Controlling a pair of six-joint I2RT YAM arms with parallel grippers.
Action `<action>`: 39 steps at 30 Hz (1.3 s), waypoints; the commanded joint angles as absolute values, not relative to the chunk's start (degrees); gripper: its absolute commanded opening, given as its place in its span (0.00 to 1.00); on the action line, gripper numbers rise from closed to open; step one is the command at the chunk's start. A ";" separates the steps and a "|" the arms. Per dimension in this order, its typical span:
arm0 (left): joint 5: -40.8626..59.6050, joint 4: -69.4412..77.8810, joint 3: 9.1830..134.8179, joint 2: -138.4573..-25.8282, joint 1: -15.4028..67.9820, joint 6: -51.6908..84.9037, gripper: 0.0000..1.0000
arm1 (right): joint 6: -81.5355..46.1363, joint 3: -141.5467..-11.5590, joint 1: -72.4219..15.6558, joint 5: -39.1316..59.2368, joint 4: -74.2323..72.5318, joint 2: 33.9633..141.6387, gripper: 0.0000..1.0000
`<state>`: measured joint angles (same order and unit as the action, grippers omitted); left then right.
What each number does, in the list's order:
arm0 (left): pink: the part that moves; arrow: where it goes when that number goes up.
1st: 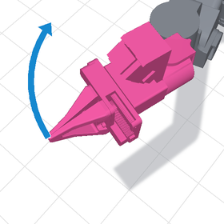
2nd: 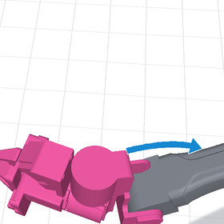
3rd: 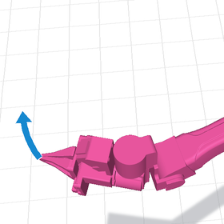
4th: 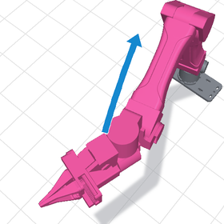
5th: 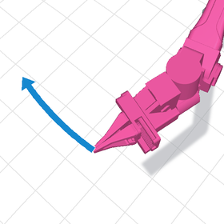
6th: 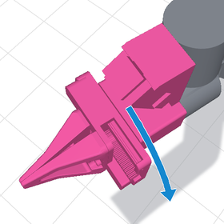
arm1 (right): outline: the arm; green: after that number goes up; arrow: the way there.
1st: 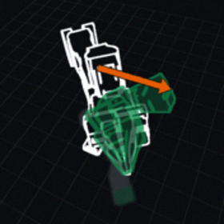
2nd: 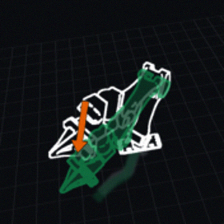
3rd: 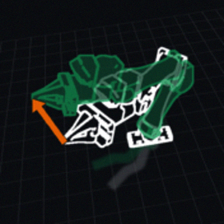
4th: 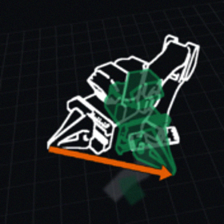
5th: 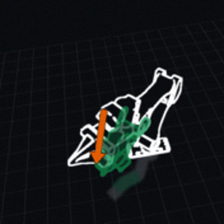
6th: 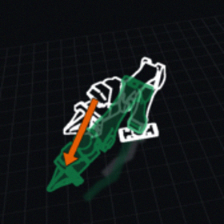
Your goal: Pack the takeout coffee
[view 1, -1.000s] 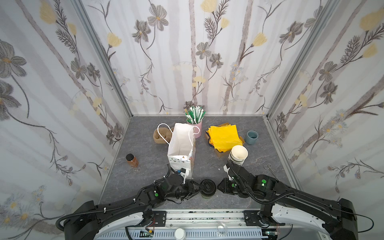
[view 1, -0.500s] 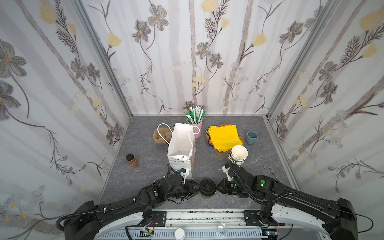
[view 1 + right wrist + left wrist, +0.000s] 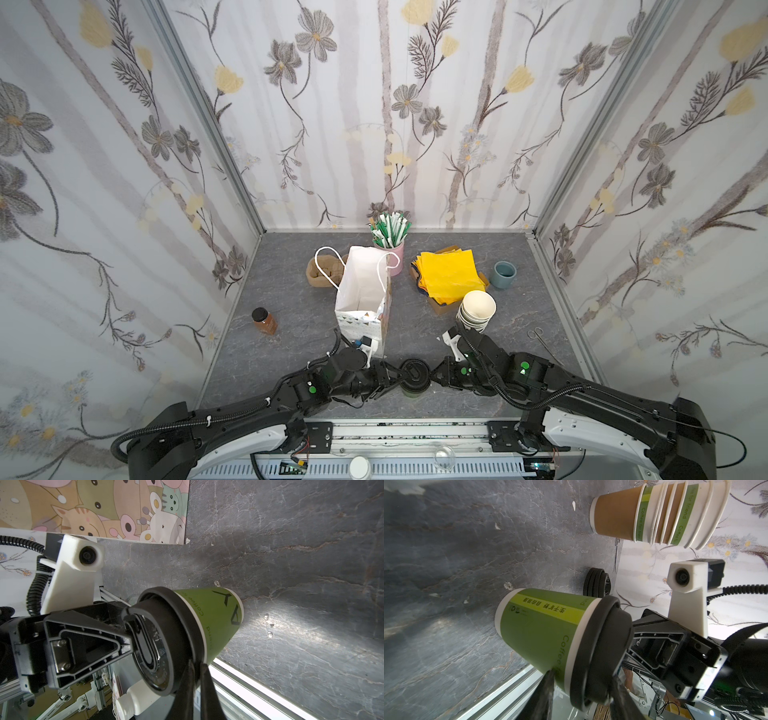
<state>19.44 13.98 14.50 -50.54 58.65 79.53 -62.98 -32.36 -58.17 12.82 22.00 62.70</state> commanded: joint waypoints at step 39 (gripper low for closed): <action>15.37 11.06 14.39 -42.99 58.54 81.45 0.49 | -56.34 -40.33 -58.25 11.66 25.92 67.20 0.61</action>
<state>16.49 11.79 15.18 -44.23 58.57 79.77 -56.51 -40.38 -58.22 11.64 27.83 67.05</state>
